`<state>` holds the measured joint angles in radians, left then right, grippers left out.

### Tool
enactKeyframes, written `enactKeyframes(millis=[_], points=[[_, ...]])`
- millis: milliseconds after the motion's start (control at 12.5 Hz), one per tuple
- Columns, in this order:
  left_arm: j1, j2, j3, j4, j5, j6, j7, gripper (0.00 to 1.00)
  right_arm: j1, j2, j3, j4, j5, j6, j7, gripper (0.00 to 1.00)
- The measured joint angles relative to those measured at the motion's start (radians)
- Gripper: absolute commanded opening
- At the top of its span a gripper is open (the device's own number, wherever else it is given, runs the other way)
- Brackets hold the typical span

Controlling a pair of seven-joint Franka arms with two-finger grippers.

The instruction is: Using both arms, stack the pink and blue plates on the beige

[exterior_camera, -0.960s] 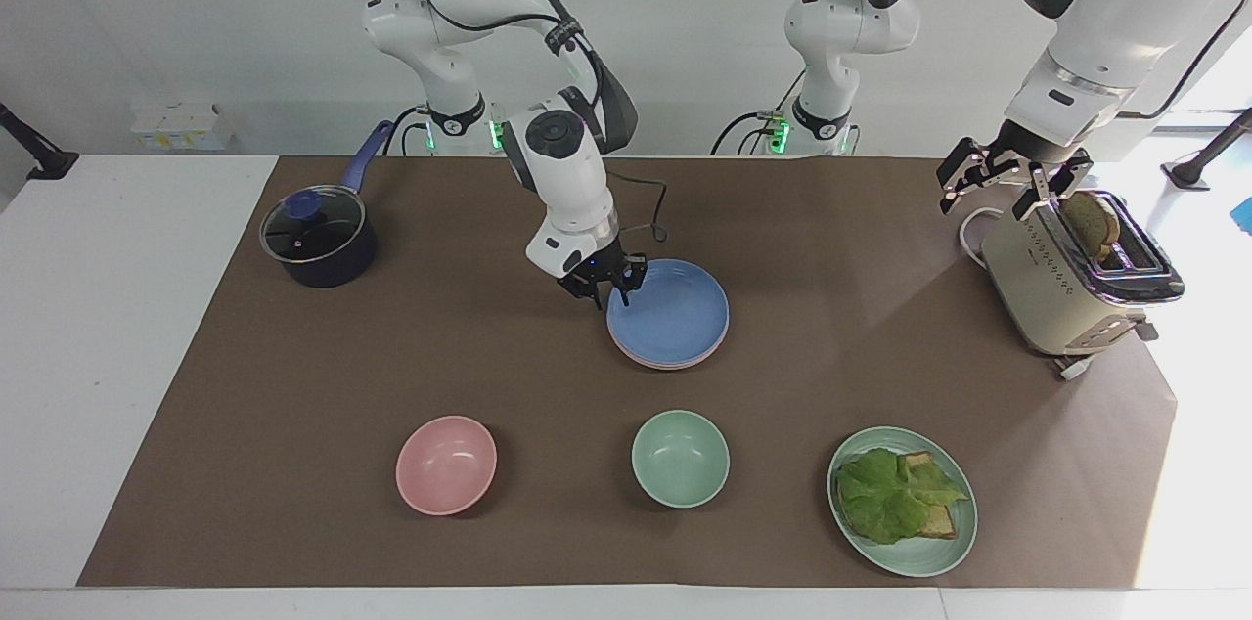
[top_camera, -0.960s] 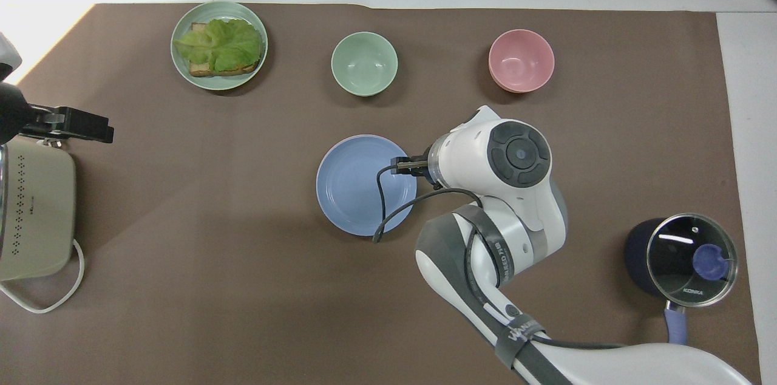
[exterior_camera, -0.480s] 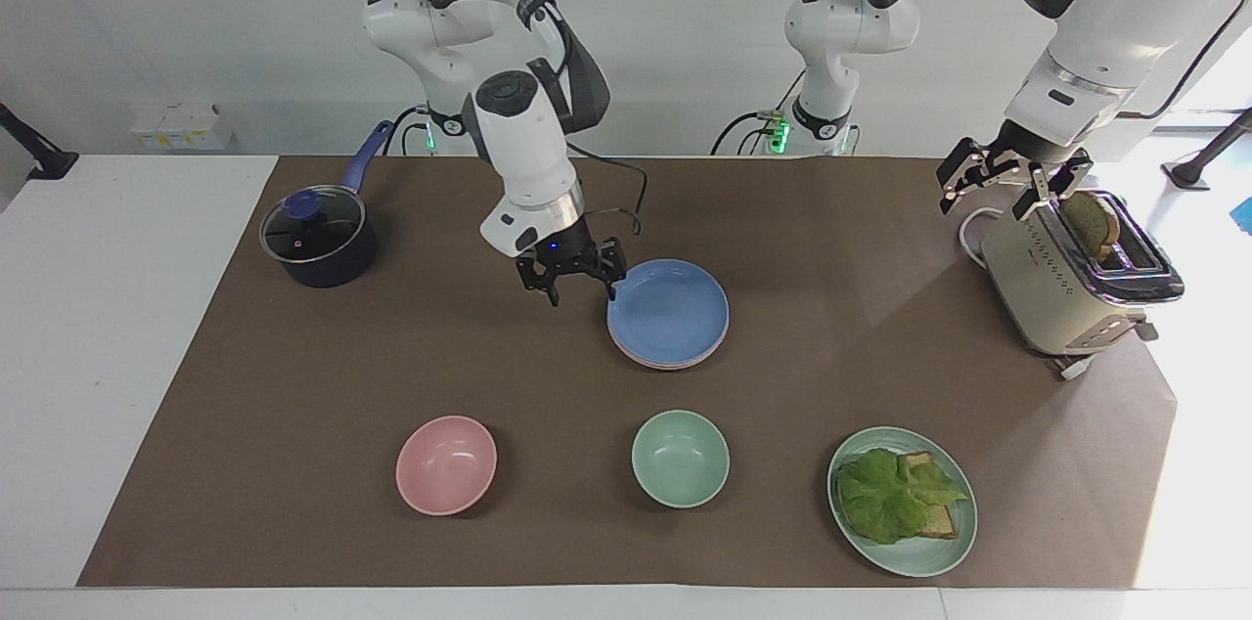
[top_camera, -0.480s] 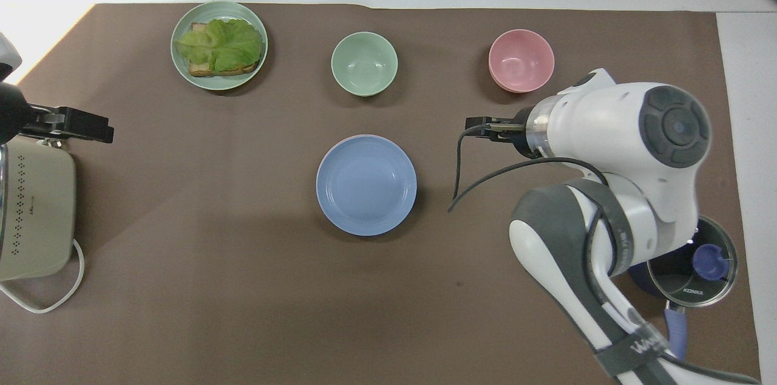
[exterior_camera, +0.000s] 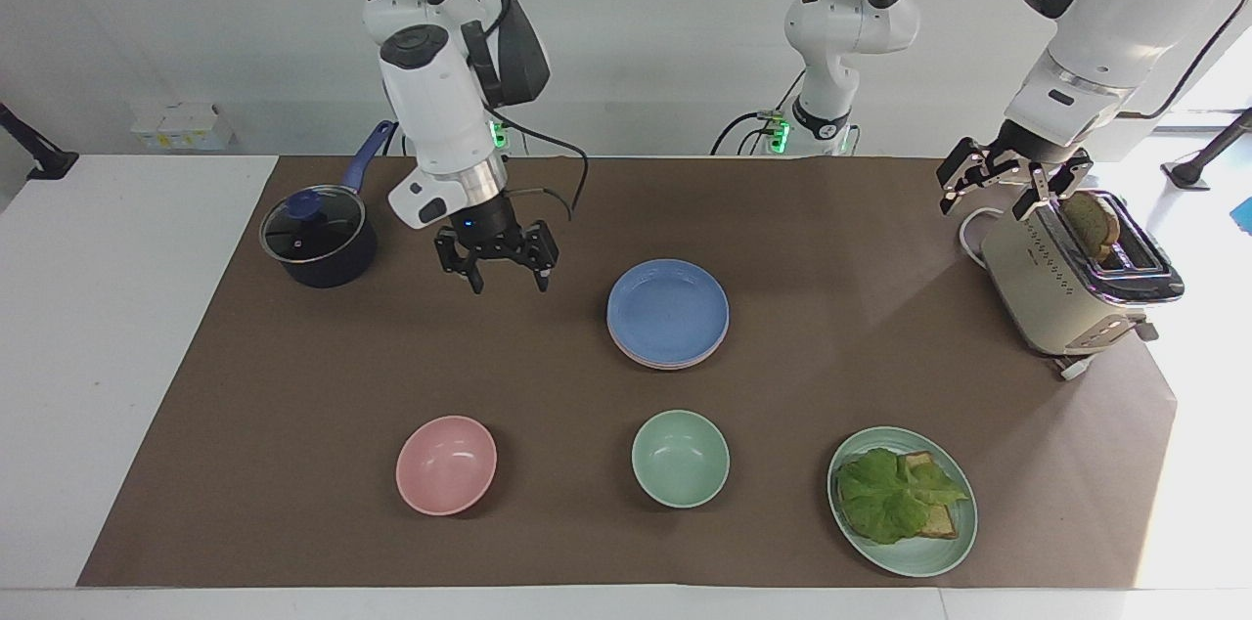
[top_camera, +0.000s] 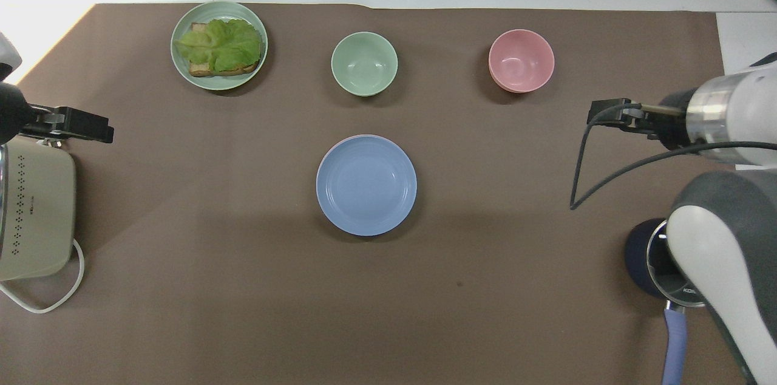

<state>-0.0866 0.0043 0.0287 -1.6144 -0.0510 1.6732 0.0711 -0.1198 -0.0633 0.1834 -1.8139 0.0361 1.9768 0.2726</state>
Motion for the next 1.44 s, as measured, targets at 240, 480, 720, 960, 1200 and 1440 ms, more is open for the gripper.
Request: enactKeyframes(millis=[240,480,720,960,1200,1440], points=[[0.0,0.0,0.0,0.0,0.0,0.0,0.0,1.0,-0.022,0.0,-0.008,0.107,-0.067,-0.141,-0.061,1.0],[0.0,0.0,0.0,0.0,0.0,0.0,0.0,1.0,-0.022,0.001,-0.006,0.195,-0.068,-0.271,-0.068,1.0],[0.0,0.0,0.0,0.0,0.0,0.0,0.0,1.0,-0.023,0.008,-0.007,0.208,-0.068,-0.317,-0.068,1.0],[0.0,0.0,0.0,0.0,0.0,0.0,0.0,1.0,-0.027,0.013,-0.007,0.217,-0.069,-0.343,-0.072,1.0],[0.0,0.0,0.0,0.0,0.0,0.0,0.0,1.0,-0.017,0.014,-0.005,0.228,-0.069,-0.362,-0.08,1.0],[0.0,0.0,0.0,0.0,0.0,0.0,0.0,1.0,0.072,0.013,-0.073,0.236,-0.068,-0.392,-0.083,1.0]])
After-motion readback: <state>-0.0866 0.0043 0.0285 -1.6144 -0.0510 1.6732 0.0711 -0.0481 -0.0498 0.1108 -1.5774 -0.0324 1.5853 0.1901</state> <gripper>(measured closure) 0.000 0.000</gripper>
